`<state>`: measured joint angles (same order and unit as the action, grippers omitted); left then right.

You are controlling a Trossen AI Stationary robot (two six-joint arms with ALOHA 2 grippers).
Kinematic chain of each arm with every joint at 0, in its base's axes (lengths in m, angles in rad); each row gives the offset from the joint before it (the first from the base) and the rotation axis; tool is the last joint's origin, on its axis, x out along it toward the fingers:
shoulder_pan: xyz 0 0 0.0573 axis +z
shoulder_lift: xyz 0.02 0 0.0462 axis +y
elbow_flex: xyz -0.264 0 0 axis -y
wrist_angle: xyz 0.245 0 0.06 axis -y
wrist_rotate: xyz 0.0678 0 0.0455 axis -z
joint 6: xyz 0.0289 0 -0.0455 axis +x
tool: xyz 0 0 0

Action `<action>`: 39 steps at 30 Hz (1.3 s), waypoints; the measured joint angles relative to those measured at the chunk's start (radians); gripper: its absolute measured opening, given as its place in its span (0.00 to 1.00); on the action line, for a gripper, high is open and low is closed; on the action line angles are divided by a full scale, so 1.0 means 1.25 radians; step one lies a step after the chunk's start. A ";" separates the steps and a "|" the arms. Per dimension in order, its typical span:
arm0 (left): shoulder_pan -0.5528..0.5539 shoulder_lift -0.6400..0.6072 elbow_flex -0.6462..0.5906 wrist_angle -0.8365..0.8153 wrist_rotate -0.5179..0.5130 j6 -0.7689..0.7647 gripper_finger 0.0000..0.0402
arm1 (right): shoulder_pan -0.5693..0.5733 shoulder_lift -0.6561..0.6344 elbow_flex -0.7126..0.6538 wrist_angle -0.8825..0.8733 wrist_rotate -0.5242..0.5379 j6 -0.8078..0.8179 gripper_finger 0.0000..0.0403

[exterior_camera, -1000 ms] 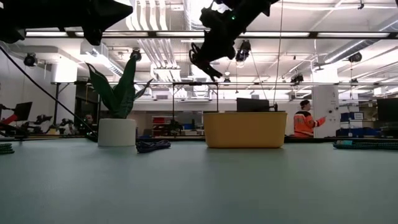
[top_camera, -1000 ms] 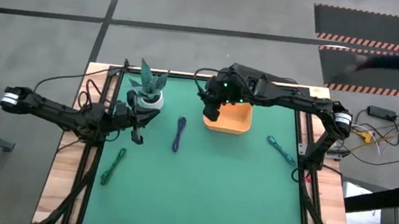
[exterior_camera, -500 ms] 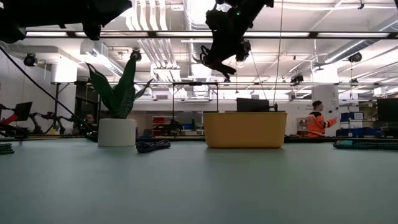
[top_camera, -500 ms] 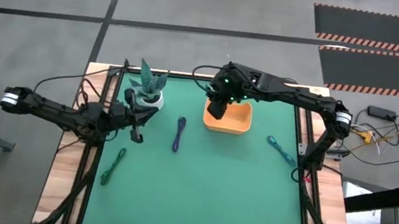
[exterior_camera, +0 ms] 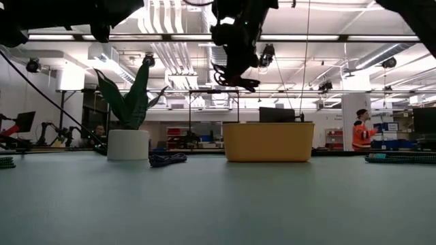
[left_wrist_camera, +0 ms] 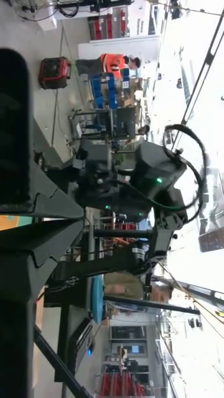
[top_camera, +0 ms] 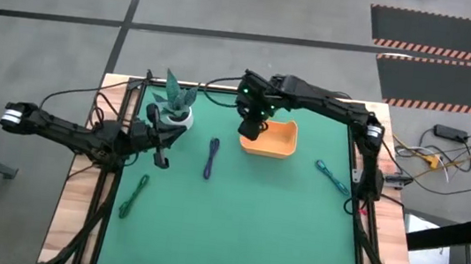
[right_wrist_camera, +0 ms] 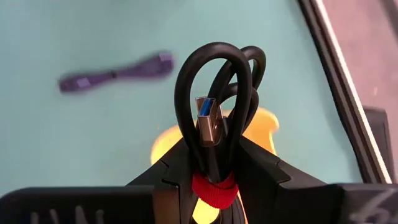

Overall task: Pick and place USB-C Cables
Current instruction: Put the black charger cable into the yellow bin

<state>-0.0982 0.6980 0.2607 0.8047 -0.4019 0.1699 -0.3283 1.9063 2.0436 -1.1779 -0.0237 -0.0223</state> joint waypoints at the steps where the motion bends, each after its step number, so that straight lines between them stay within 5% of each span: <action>1: 0.000 0.001 0.000 0.000 0.000 0.000 0.00 | -0.001 0.013 0.017 -0.034 -0.001 -0.010 0.23; 10: 0.000 0.002 -0.001 0.000 0.000 0.000 0.00 | -0.005 0.087 0.094 -0.211 -0.001 -0.077 0.22; 16: 0.000 0.001 -0.001 -0.001 0.000 0.000 0.00 | -0.009 0.099 0.070 -0.262 0.076 -0.199 0.22; 25: 0.000 0.002 -0.001 -0.001 0.000 0.000 0.00 | -0.032 0.099 0.063 -0.263 0.082 -0.331 0.22; 39: 0.000 0.002 -0.002 -0.001 0.000 0.000 0.00 | -0.051 0.100 -0.009 -0.198 0.075 -0.342 0.23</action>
<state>-0.0982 0.7002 0.2588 0.8032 -0.4019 0.1699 -0.3919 2.0308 2.0326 -1.4259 0.0707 -0.4493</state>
